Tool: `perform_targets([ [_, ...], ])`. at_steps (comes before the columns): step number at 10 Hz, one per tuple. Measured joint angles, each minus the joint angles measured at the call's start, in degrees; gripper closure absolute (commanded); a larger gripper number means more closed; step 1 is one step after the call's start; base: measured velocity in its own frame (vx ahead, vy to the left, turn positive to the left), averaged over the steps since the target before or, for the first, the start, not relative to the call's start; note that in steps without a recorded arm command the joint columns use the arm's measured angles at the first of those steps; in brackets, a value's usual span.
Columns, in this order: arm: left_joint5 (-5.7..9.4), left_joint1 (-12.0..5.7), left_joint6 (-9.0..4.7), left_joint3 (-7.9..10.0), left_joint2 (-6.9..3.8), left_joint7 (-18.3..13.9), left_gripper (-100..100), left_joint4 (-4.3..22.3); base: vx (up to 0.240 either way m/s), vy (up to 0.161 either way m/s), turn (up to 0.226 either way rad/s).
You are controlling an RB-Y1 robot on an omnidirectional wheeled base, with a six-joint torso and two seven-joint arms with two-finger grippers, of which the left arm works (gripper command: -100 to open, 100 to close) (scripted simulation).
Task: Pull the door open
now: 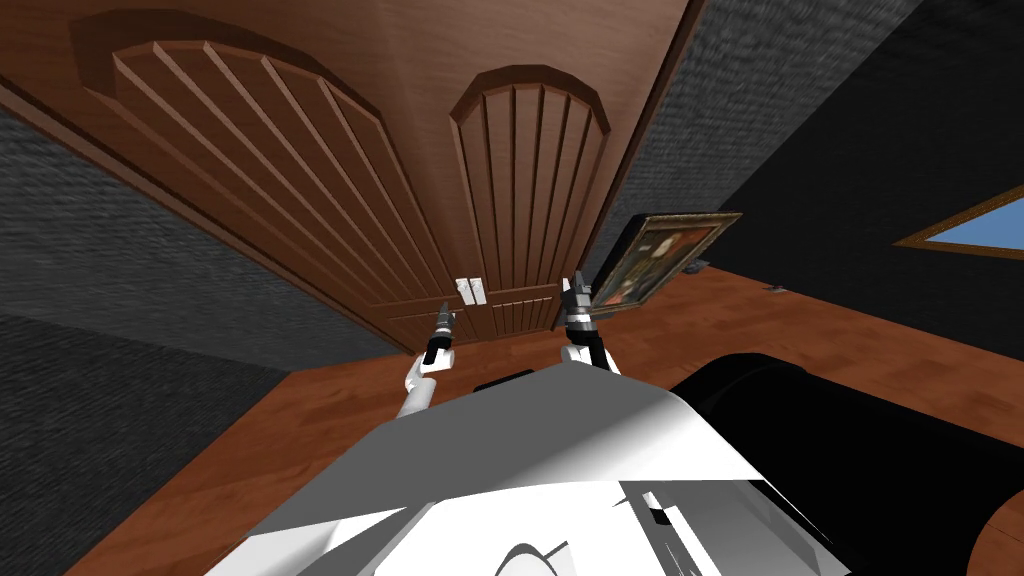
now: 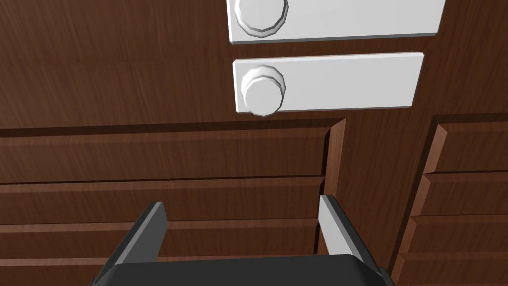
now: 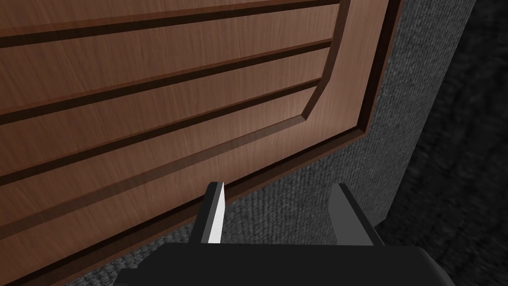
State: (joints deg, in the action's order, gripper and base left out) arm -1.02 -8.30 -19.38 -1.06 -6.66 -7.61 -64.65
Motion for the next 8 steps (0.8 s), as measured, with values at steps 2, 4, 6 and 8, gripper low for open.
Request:
perform_targets([
  [2,0.08,-1.23,0.69,-0.23,0.15,-0.07,-100,1.7,0.078,-0.015,-0.03],
  [4,0.25,-0.86,-0.23,0.62,-0.38,0.0,-100,3.34,-0.06,0.022,0.088],
  [6,0.93,-0.46,-0.28,1.92,-2.89,-0.92,-100,4.49,-0.076,0.033,0.024],
  [8,1.61,0.91,-0.74,3.64,-5.32,-1.75,-100,5.64,-0.036,-0.004,0.018],
])
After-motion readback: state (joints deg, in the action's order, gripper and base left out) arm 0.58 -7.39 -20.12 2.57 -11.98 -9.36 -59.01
